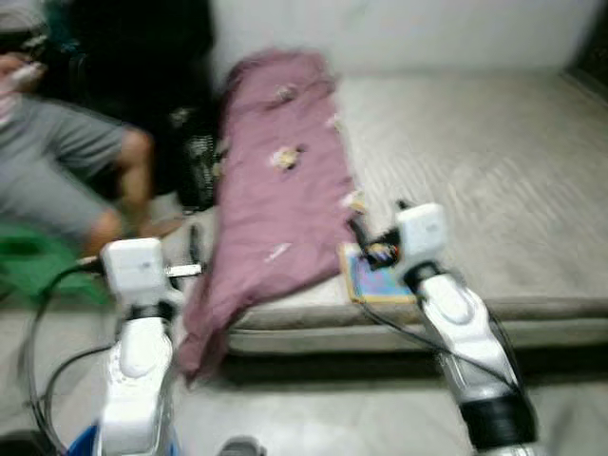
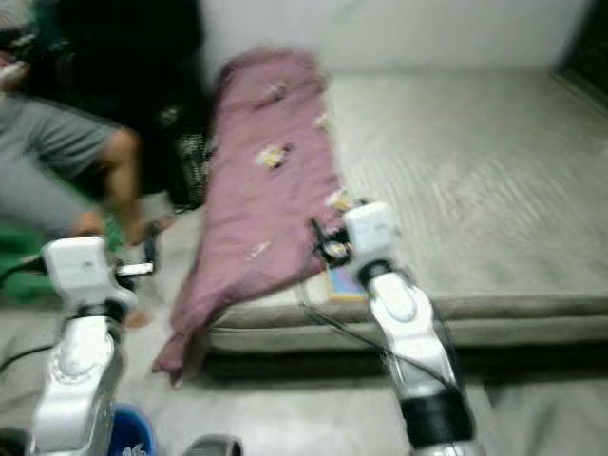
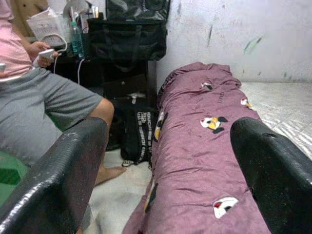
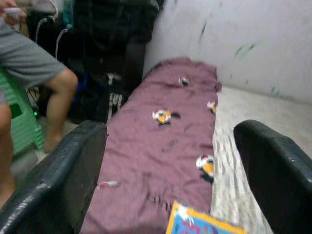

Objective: Clean up the room

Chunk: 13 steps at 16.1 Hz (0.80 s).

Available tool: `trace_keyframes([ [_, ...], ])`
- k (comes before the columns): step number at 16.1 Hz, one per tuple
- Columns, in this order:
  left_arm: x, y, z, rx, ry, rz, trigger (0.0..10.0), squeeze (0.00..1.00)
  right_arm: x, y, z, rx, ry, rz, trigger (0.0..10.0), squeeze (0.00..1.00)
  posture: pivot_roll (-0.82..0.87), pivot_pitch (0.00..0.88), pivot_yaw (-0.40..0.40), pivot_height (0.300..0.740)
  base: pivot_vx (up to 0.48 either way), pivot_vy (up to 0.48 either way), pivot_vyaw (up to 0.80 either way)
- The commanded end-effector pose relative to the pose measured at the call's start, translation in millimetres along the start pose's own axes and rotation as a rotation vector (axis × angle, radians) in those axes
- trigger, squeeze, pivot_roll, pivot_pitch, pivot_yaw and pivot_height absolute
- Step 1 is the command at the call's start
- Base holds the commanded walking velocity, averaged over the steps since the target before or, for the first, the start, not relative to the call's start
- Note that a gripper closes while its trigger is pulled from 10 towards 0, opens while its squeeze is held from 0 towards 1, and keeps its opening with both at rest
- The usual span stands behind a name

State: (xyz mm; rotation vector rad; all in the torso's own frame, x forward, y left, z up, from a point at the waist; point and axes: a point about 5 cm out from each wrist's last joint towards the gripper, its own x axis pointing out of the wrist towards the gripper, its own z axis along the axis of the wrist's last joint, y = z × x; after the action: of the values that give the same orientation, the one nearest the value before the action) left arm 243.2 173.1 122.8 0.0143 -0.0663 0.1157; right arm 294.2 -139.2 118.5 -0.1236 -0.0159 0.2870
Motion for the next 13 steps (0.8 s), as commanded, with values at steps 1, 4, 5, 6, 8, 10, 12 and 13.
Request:
trace_keyframes([
  [1,0.9,6.9,4.3,0.008,-0.018,0.015,10.0,0.00,5.3,6.3,9.0,0.013,-0.037,0.013,10.0,0.00,-0.02,0.000,-0.020,0.740,0.277,0.000,0.00],
  [4,1.7,7.3,4.7,0.006,-0.020,0.011,10.0,0.00,6.1,4.8,8.8,0.019,-0.036,0.001,10.0,0.00,-0.02,0.000,-0.020,0.740,0.301,0.000,0.00],
  [5,1.8,7.1,4.7,0.006,-0.020,0.009,10.0,0.00,6.2,4.6,8.8,0.019,-0.036,0.001,10.0,0.00,-0.02,0.000,-0.020,0.740,0.330,0.000,0.00],
  [6,1.9,7.0,4.6,0.005,-0.020,0.008,10.0,0.00,6.4,4.5,8.9,0.019,-0.038,0.000,10.0,0.00,-0.02,0.000,-0.020,0.740,0.330,0.000,0.00],
  [8,1.7,6.5,4.8,0.002,-0.020,0.005,10.0,0.00,6.5,4.7,9.7,0.019,-0.041,-0.002,10.0,0.00,-0.02,0.000,-0.022,0.740,0.332,0.000,0.00],
  [10,1.8,5.9,5.1,-0.002,-0.024,0.006,10.0,0.00,6.6,3.8,11.1,0.015,-0.050,-0.007,10.0,0.00,-0.02,0.000,-0.023,0.740,0.345,0.000,0.00],
  [12,2.2,5.6,5.2,-0.003,-0.025,0.005,10.0,0.00,7.1,3.2,14.2,0.012,-0.064,-0.010,10.0,0.00,-0.02,0.000,-0.023,0.740,0.347,0.000,0.00],
  [13,2.5,5.4,5.2,-0.003,-0.025,0.004,10.0,0.00,7.5,2.9,14.8,0.011,-0.066,-0.011,10.0,0.00,-0.02,0.000,-0.022,0.740,0.345,0.000,0.00],
])
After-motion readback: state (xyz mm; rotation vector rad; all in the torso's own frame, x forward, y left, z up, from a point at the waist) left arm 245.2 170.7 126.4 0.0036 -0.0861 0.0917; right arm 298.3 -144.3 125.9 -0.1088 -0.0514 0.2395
